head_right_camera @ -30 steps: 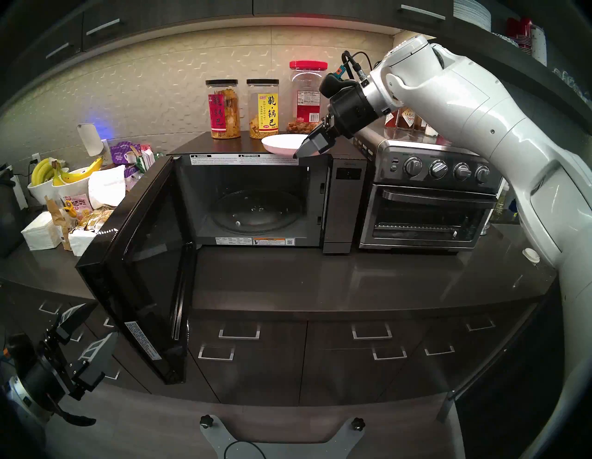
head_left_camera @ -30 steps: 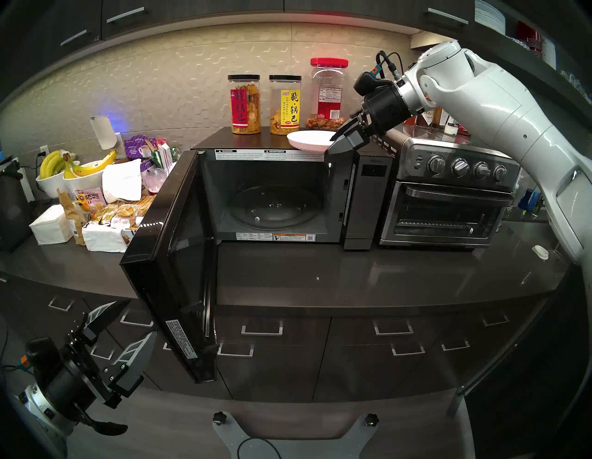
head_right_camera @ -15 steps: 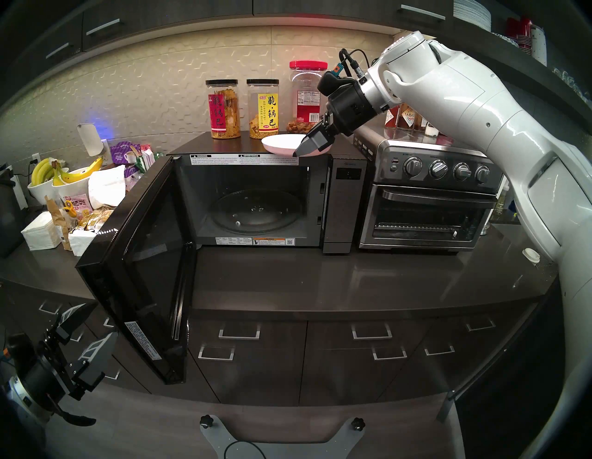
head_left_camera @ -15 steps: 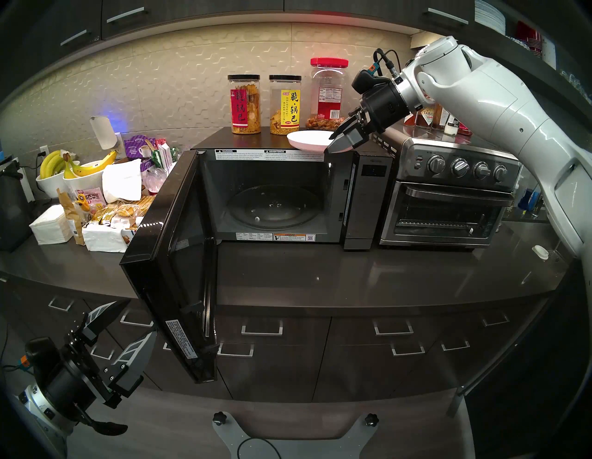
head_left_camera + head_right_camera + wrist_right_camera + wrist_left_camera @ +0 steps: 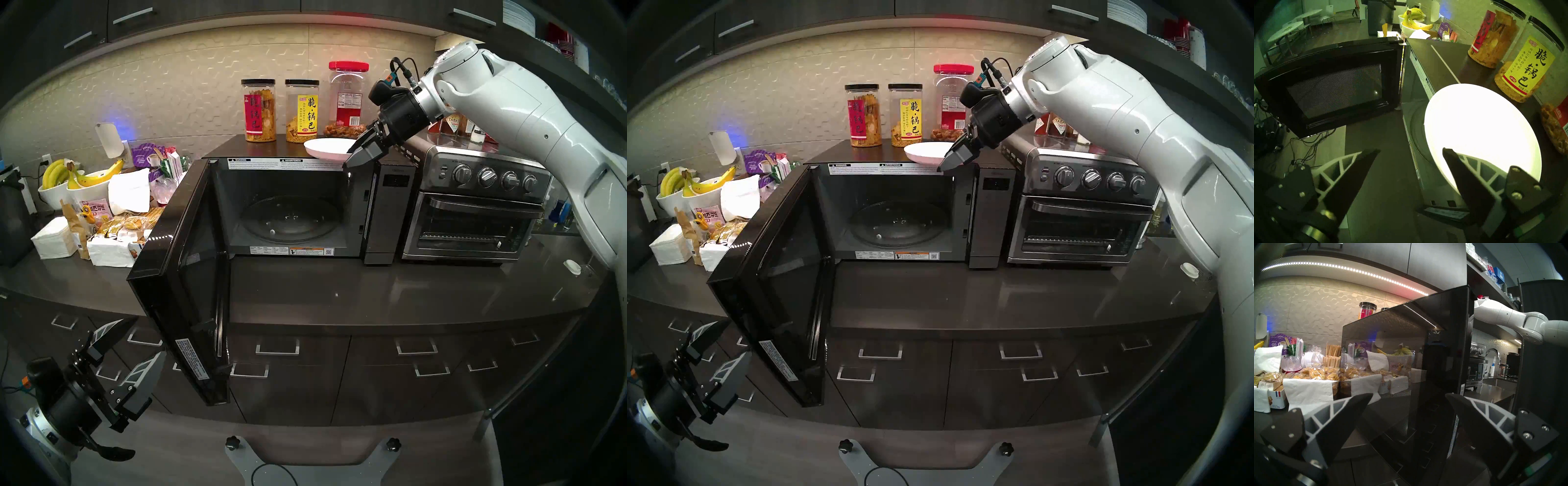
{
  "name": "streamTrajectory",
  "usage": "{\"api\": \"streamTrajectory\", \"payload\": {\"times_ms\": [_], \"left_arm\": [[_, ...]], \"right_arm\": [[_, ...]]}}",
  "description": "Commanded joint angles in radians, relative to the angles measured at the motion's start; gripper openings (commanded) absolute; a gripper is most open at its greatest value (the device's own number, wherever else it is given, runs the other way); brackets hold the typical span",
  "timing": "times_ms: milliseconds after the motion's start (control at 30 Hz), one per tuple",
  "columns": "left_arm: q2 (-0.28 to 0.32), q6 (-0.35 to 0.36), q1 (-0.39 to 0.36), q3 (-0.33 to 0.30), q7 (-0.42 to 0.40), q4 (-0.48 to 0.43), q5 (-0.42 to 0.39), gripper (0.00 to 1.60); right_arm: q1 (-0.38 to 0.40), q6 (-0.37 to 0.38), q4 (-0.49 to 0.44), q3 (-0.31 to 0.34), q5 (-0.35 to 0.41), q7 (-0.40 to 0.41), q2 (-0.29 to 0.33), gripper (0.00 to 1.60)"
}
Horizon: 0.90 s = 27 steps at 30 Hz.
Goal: Open the microwave, put the plate inside, and close the door
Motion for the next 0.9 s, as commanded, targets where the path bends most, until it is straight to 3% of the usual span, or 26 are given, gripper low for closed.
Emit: {"api": "streamTrajectory", "payload": {"times_ms": [0, 33, 400, 533, 600, 700, 867], "left_arm": [[-0.001, 0.000, -0.002, 0.001, 0.001, -0.016, -0.002, 1.60], [-0.001, 0.000, -0.002, 0.001, 0.001, -0.016, -0.002, 1.60], [-0.003, 0.002, -0.004, 0.000, -0.001, -0.016, -0.001, 1.60], [-0.003, 0.002, -0.004, 0.000, -0.001, -0.016, -0.001, 1.60], [-0.003, 0.002, -0.005, 0.000, -0.001, -0.016, -0.001, 1.60], [-0.004, 0.003, -0.005, 0.000, -0.002, -0.016, -0.001, 1.60], [-0.005, 0.003, -0.006, 0.000, -0.002, -0.016, 0.000, 1.60]], "right_arm": [[0.039, -0.009, 0.011, -0.001, 0.012, 0.088, -0.009, 0.88], [0.040, -0.010, 0.013, -0.002, 0.013, 0.089, -0.010, 0.80], [0.044, -0.020, 0.027, -0.018, 0.021, 0.099, -0.021, 0.77], [0.046, -0.023, 0.029, -0.024, 0.022, 0.102, -0.023, 0.67], [0.047, -0.023, 0.030, -0.026, 0.023, 0.102, -0.024, 0.35], [0.048, -0.025, 0.031, -0.029, 0.026, 0.103, -0.024, 0.05], [0.055, -0.028, 0.036, -0.030, 0.030, 0.105, -0.025, 0.00]]}}
